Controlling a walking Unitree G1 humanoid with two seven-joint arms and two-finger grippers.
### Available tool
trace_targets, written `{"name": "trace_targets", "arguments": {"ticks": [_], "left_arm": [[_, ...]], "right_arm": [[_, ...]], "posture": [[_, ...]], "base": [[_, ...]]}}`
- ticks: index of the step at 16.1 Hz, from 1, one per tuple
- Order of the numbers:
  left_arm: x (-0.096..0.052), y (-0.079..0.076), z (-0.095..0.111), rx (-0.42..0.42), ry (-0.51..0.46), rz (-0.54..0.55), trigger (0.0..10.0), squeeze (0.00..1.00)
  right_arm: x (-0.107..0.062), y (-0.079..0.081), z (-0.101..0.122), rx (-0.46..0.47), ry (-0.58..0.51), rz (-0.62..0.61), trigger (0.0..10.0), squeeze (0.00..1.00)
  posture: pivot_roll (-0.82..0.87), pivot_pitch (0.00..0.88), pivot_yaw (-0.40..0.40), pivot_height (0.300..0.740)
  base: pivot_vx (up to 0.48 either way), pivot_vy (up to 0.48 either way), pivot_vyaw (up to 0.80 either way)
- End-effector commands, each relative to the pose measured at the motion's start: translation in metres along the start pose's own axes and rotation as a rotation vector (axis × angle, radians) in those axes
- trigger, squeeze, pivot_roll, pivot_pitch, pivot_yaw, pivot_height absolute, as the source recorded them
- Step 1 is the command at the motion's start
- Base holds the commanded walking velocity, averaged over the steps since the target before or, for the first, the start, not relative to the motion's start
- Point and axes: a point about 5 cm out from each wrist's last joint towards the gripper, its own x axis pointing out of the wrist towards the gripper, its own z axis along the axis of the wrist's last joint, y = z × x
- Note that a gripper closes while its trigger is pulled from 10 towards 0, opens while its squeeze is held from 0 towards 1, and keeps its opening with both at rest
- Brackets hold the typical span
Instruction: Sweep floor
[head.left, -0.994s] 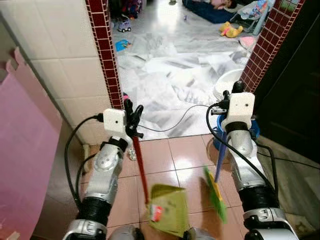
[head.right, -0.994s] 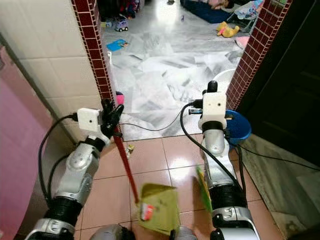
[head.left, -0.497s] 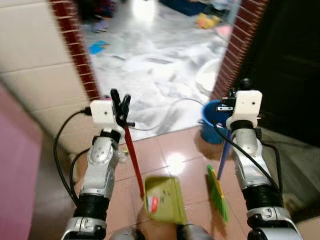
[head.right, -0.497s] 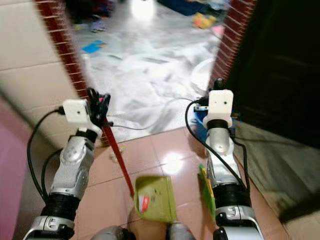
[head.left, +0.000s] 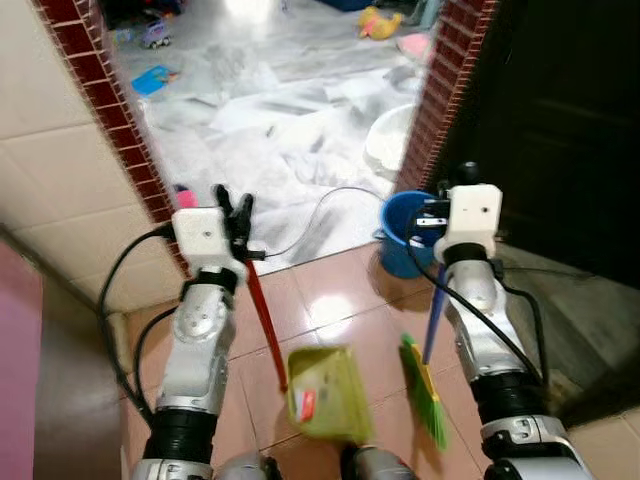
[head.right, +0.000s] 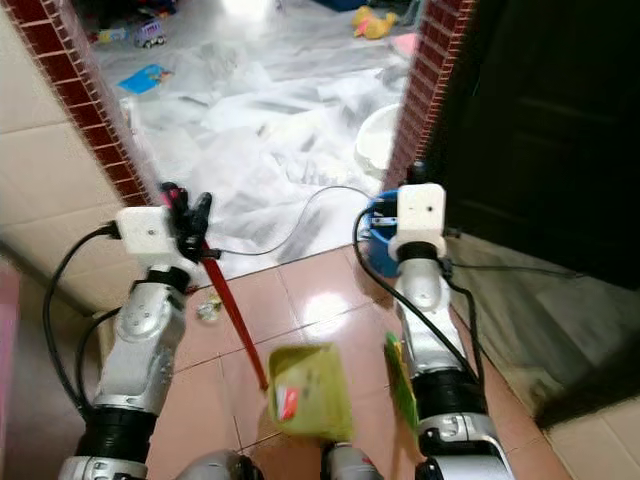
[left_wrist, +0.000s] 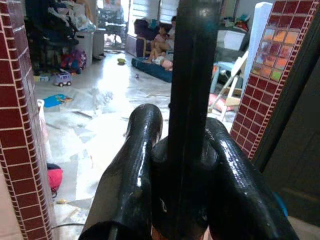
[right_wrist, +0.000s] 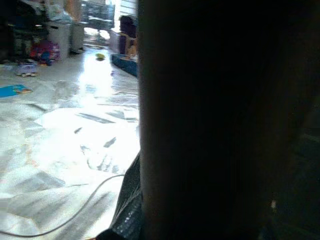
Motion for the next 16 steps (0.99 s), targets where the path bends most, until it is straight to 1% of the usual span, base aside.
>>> {"name": "trace_targets", "arguments": {"ticks": [1,2,4,6,10,16], "left_arm": [[0.0058,-0.0017,0.0110,-0.016,-0.041,0.002,10.0,0.00],[0.0076,-0.0040,0.0102,-0.016,-0.039,-0.003,10.0,0.00],[0.0088,-0.0066,0.0108,-0.021,-0.041,-0.009,10.0,0.00],[0.0090,-0.0035,0.0097,-0.022,-0.038,-0.003,10.0,0.00],[0.0092,0.0011,0.0082,-0.017,-0.031,0.008,10.0,0.00],[0.0105,-0.0015,0.0068,-0.027,-0.028,0.012,10.0,0.00]], "right_arm": [[0.0016,0.0007,0.0075,0.005,-0.048,0.018,10.0,0.00],[0.0016,0.0009,0.0092,-0.019,-0.065,0.037,10.0,0.00],[0.0009,-0.0009,0.0069,-0.009,-0.050,0.031,10.0,0.00],[0.0010,-0.0046,0.0067,-0.011,-0.049,0.026,10.0,0.00],[-0.0004,-0.0056,0.0036,-0.008,-0.038,0.029,10.0,0.00],[0.0033,-0.0075,0.0042,-0.013,-0.034,0.034,10.0,0.00]], "posture": [[0.02,0.000,0.013,0.740],[0.02,0.000,0.011,0.740],[0.01,0.000,0.011,0.740],[0.00,0.000,0.017,0.740],[0.00,0.000,0.014,0.740],[-0.01,0.000,0.006,0.740]], "base": [[0.000,-0.266,0.00],[0.000,-0.270,0.00],[0.000,-0.272,0.00],[0.000,-0.368,0.00],[0.000,-0.453,0.00],[0.000,-0.392,0.00]]}}
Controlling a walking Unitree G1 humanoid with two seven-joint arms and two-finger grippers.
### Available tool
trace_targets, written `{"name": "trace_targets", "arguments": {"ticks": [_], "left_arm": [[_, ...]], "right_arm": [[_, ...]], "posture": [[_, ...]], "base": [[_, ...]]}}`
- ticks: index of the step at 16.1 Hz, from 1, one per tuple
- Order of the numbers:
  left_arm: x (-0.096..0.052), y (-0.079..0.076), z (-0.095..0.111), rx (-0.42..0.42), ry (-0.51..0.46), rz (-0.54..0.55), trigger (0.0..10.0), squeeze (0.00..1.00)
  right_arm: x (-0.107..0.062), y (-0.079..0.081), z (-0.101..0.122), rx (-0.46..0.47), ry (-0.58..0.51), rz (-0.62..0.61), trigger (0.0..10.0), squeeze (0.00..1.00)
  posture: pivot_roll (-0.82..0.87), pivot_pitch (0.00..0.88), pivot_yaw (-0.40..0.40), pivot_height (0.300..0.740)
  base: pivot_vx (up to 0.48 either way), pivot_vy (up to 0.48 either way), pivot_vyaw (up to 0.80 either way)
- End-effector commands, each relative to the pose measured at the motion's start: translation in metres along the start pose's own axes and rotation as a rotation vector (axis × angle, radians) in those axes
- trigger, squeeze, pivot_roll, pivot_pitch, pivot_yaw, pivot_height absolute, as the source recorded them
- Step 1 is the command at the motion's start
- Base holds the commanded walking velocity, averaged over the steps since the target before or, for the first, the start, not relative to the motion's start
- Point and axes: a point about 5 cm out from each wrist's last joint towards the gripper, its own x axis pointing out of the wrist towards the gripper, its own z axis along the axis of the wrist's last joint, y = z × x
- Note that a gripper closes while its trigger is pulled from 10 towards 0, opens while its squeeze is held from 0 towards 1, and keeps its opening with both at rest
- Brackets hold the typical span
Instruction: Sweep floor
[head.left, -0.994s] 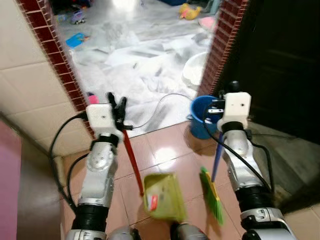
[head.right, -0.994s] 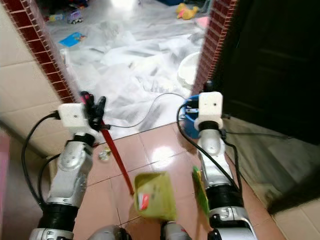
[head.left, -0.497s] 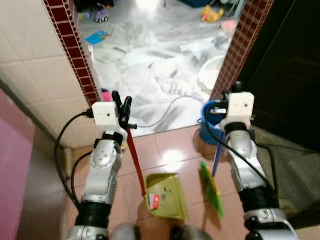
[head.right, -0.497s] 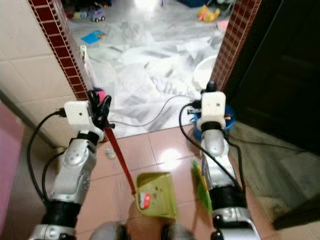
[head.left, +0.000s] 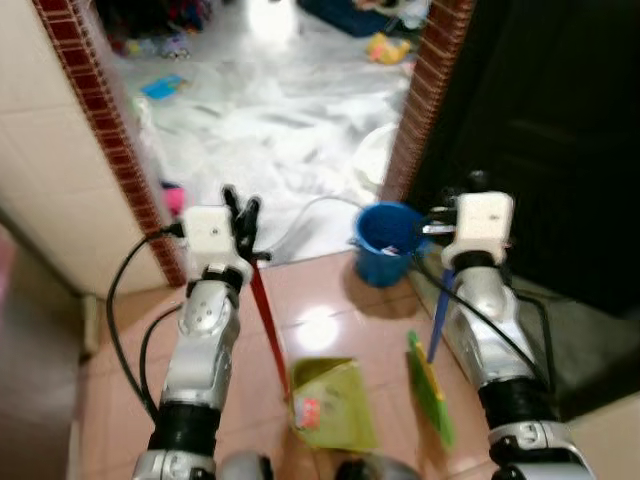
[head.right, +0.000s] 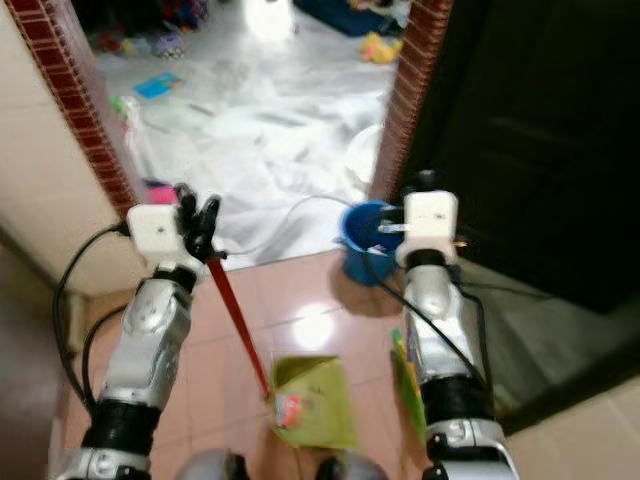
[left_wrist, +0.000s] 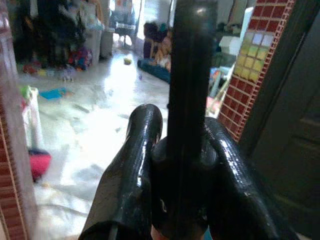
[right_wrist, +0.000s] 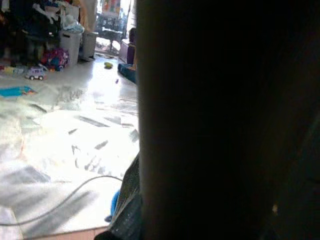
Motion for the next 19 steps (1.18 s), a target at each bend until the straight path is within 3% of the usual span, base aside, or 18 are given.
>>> {"name": "trace_targets", "arguments": {"ticks": [1,4,7,10,12,16,19], "left_arm": [[0.006,-0.004,0.016,0.004,-0.072,-0.012,10.0,0.00],[0.006,0.001,0.018,0.025,-0.089,0.015,10.0,0.00],[0.004,0.017,0.011,-0.005,-0.063,0.100,10.0,0.00],[0.006,0.038,0.024,0.026,-0.123,0.173,10.0,0.00],[0.008,0.046,0.038,0.073,-0.184,0.205,10.0,0.00],[0.023,0.046,0.096,0.023,-0.384,0.243,10.0,0.00],[0.029,0.045,0.120,0.021,-0.448,0.247,10.0,0.00]], "right_arm": [[0.006,-0.003,0.011,0.001,-0.040,-0.007,10.0,0.00],[0.004,-0.002,0.009,0.007,-0.035,0.002,10.0,0.00],[0.004,0.002,0.009,0.014,-0.037,0.013,10.0,0.00],[0.005,0.001,0.008,0.014,-0.036,0.016,10.0,0.00],[0.006,0.000,0.008,0.013,-0.035,0.016,10.0,0.00],[0.006,-0.001,0.007,0.011,-0.034,0.012,10.0,0.00],[0.005,0.000,0.006,0.010,-0.032,0.018,10.0,0.00]], "posture": [[-0.01,0.000,0.006,0.740],[-0.01,0.000,0.011,0.740],[-0.01,0.000,0.010,0.740],[0.00,0.000,0.001,0.740],[0.00,0.000,0.000,0.740],[-0.01,0.000,0.000,0.740],[-0.01,0.000,0.005,0.740]], "base": [[0.000,-0.375,0.00],[0.000,-0.120,0.00],[0.000,0.000,0.00],[0.000,0.000,0.00],[0.000,0.000,0.00],[0.000,0.000,0.00],[0.000,0.000,0.00]]}}
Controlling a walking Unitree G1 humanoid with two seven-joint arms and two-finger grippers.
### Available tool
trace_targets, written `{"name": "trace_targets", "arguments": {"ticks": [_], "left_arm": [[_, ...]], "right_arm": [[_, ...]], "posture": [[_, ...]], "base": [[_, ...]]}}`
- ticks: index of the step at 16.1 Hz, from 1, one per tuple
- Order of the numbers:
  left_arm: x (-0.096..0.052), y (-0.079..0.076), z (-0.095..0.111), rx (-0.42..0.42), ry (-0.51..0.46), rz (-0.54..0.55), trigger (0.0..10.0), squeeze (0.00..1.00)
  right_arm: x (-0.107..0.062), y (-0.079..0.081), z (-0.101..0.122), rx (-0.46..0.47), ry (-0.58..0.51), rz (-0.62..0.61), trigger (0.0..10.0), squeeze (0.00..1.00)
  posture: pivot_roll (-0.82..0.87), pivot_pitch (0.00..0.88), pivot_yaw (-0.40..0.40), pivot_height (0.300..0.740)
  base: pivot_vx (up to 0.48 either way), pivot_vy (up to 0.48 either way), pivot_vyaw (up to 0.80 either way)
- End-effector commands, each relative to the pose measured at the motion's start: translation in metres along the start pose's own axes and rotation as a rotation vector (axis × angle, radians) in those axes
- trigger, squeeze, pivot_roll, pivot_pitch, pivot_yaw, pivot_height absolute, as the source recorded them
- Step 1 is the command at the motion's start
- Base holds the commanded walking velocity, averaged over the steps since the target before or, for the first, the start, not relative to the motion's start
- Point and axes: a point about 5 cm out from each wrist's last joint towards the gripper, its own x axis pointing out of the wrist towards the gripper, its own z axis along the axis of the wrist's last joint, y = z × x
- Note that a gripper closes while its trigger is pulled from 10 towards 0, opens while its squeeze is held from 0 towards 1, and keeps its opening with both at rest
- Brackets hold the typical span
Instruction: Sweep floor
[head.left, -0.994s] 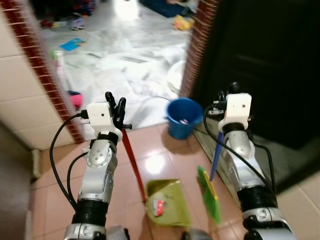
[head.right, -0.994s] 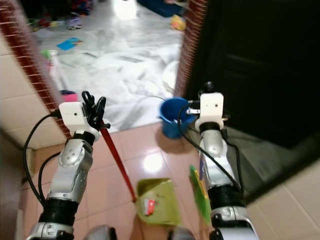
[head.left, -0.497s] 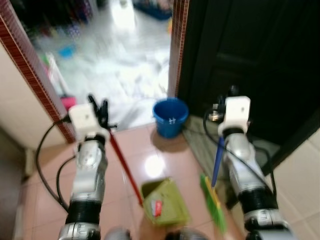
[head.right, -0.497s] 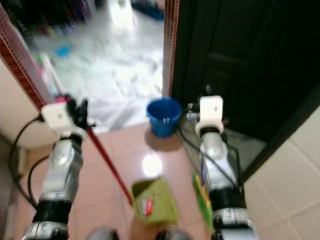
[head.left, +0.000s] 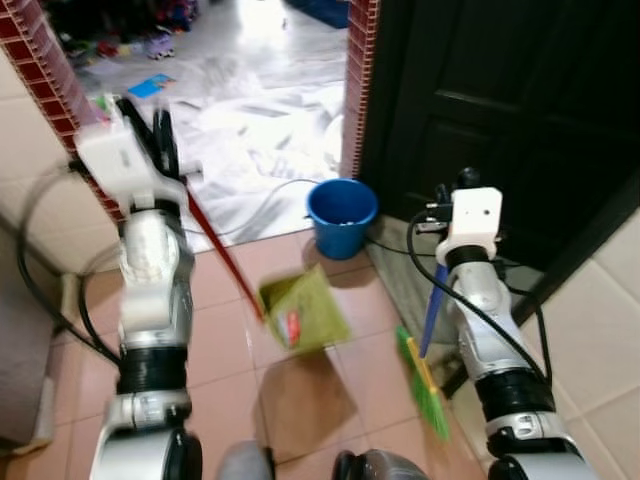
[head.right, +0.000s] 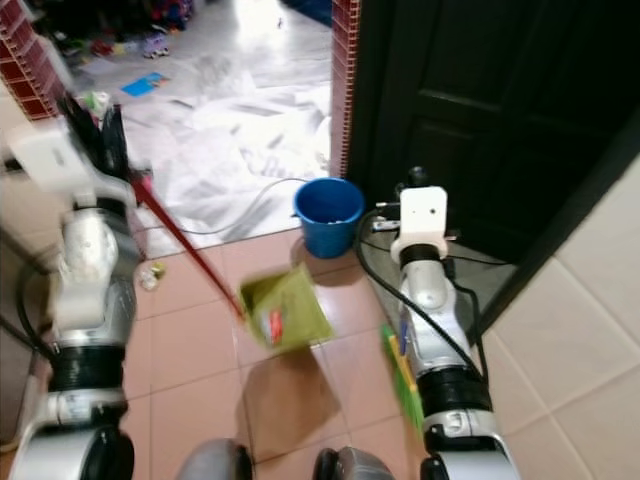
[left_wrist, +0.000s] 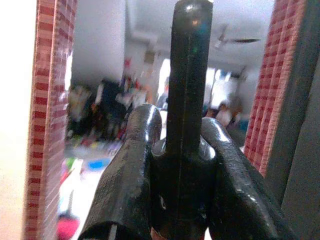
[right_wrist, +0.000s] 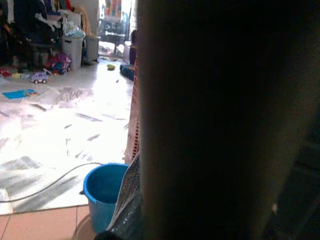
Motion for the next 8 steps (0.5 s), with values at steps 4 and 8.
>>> {"name": "trace_targets", "arguments": {"ticks": [4,8], "left_arm": [[0.013,0.003,0.034,-0.024,-0.133,0.032,10.0,0.00],[0.019,0.003,0.045,-0.033,-0.169,0.037,10.0,0.00]], "right_arm": [[0.004,-0.002,0.008,-0.011,-0.044,-0.001,10.0,0.00],[0.003,0.000,0.008,-0.018,-0.049,0.008,10.0,0.00]], "posture": [[-0.01,0.000,0.009,0.740],[-0.01,0.000,0.009,0.740]], "base": [[0.166,0.062,-0.57],[0.394,0.274,0.00]]}}
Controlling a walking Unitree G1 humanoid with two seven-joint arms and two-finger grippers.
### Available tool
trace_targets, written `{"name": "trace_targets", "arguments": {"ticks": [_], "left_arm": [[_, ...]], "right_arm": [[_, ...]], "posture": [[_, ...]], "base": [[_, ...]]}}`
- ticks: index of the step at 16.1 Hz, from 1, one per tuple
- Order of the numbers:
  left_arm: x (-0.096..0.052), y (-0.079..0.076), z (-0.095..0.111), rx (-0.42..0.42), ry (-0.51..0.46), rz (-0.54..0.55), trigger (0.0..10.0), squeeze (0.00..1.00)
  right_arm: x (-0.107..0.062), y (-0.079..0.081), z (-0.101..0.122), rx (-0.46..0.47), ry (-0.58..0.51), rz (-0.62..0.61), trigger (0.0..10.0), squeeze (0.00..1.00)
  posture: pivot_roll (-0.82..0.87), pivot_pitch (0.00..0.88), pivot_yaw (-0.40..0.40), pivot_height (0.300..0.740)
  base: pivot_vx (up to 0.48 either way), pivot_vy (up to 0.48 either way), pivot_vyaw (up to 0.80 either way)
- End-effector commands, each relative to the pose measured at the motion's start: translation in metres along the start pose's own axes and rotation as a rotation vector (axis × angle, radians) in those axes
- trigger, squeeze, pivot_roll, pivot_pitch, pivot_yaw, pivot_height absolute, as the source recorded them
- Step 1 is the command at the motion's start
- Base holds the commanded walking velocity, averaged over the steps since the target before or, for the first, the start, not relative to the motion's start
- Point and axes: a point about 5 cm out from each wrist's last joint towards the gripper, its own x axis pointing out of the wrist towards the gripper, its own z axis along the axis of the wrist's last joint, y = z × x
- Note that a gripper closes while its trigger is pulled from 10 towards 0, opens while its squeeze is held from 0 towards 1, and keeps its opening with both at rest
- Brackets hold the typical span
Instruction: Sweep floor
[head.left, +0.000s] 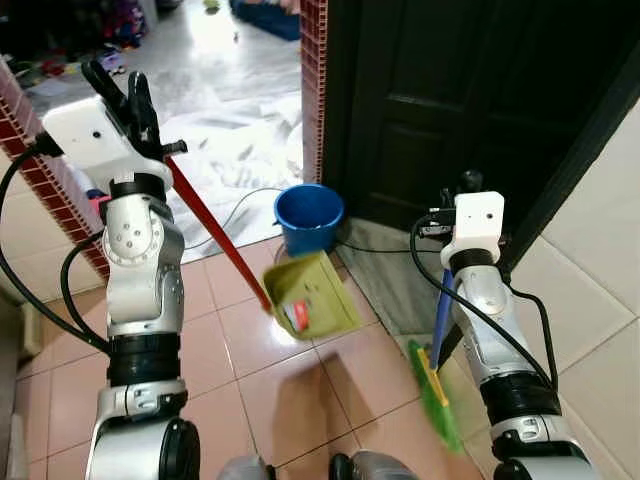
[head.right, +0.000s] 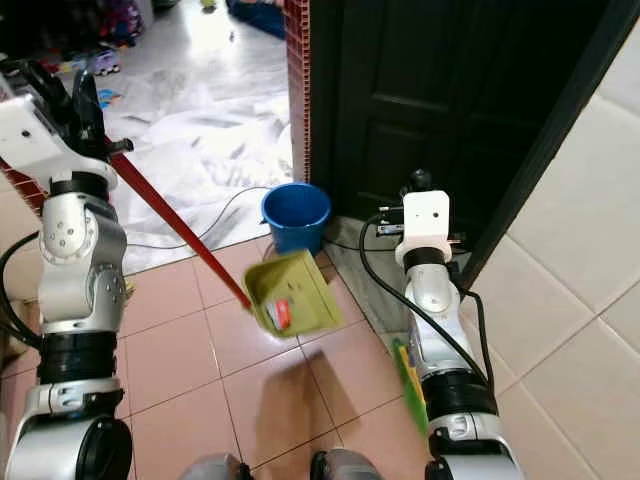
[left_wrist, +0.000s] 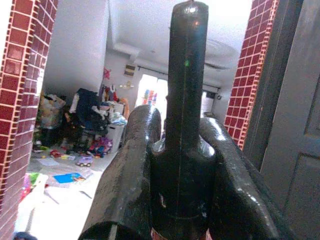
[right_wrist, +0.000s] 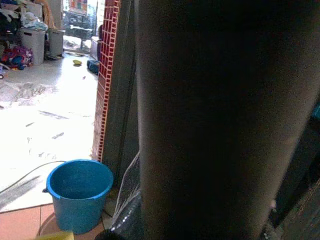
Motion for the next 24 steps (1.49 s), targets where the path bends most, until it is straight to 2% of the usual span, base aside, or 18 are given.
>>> {"name": "trace_targets", "arguments": {"ticks": [1,6,11,14,24], "left_arm": [[0.012,-0.001,0.031,-0.016,-0.133,0.003,10.0,0.00],[0.018,-0.004,0.040,-0.015,-0.165,0.000,10.0,0.00],[0.017,-0.014,0.039,-0.026,-0.159,-0.042,10.0,0.00],[0.015,-0.018,0.038,-0.034,-0.159,-0.055,10.0,0.00],[0.014,-0.017,0.037,-0.008,-0.153,-0.021,10.0,0.00]], "right_arm": [[0.005,0.002,0.011,-0.001,-0.055,0.011,10.0,0.00],[0.004,0.005,0.010,-0.005,-0.050,0.020,10.0,0.00],[0.004,0.008,0.010,-0.004,-0.054,0.026,10.0,0.00],[0.004,0.010,0.010,-0.002,-0.055,0.028,10.0,0.00],[0.002,0.011,0.009,-0.001,-0.058,0.031,10.0,0.00]], "posture": [[-0.01,0.000,0.008,0.740],[-0.01,0.000,0.005,0.740],[0.00,0.000,0.008,0.740],[0.00,0.000,0.012,0.740],[0.01,0.000,0.013,0.740]], "base": [[0.394,0.274,0.00],[0.395,0.273,0.00],[0.463,0.000,-0.68],[0.450,0.000,0.00],[0.000,0.000,0.00]]}}
